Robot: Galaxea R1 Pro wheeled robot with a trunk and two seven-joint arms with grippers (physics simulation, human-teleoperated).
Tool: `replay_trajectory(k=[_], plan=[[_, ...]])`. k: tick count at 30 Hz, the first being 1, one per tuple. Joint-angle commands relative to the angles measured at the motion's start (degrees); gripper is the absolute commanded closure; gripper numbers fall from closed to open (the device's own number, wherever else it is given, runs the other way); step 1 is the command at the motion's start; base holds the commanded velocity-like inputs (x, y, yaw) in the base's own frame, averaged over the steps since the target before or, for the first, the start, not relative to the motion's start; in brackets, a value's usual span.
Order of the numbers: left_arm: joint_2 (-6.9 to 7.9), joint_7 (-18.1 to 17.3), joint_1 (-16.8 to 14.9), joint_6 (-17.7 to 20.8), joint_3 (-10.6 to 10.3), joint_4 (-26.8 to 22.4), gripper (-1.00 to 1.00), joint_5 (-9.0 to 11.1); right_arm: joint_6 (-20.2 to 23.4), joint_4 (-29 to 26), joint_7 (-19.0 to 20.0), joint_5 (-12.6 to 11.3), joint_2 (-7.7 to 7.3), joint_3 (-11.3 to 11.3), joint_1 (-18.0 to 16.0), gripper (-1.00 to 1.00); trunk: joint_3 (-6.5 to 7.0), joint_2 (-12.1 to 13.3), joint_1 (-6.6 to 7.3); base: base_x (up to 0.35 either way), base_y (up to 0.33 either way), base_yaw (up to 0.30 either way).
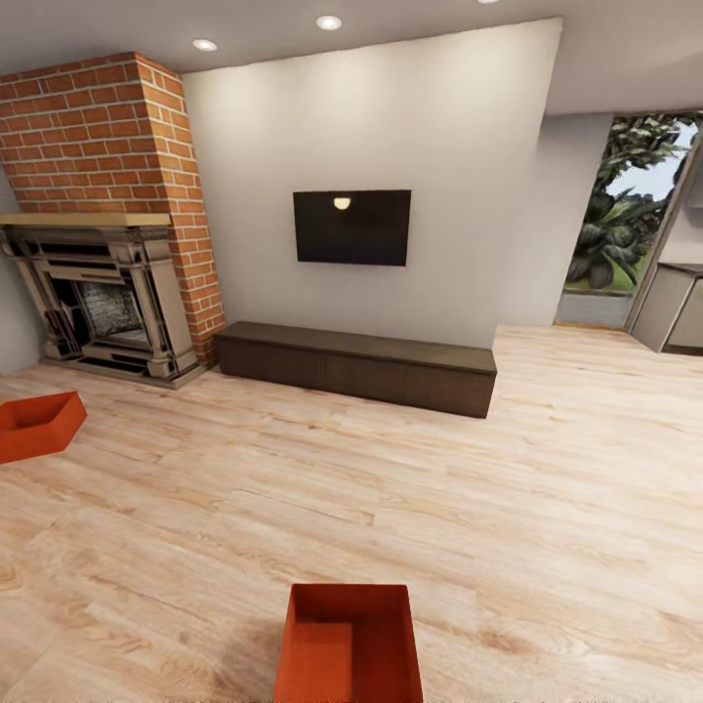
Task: Move the two storage containers from the living room to the garage. In the garage, place one container on the floor and stack the other container on top of it (either order is fine).
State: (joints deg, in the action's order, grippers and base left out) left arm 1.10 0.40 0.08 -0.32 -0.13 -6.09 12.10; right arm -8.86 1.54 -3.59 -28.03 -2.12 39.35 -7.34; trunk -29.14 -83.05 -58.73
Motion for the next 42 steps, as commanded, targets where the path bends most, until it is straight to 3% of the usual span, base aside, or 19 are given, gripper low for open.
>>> replay_trajectory(k=[1, 42], plan=[[0.02, 0.0, 0.0, 0.0, 0.0, -0.1, -1.00, 0.4, -0.3, 0.2, 0.0, -0.5, 0.02, 0.5, 0.0, -1.00, -0.14, 0.0, 0.00, 0.000, 0.000, 0.000], [-0.02, 0.0, 0.0, 0.0, -0.1, -0.1, -1.00, 0.4, -0.3, 0.2, 0.0, -0.4, 0.02, 0.3, 0.0, -1.00, -3.87, 0.0, 0.00, 0.000, 0.000, 0.000]])
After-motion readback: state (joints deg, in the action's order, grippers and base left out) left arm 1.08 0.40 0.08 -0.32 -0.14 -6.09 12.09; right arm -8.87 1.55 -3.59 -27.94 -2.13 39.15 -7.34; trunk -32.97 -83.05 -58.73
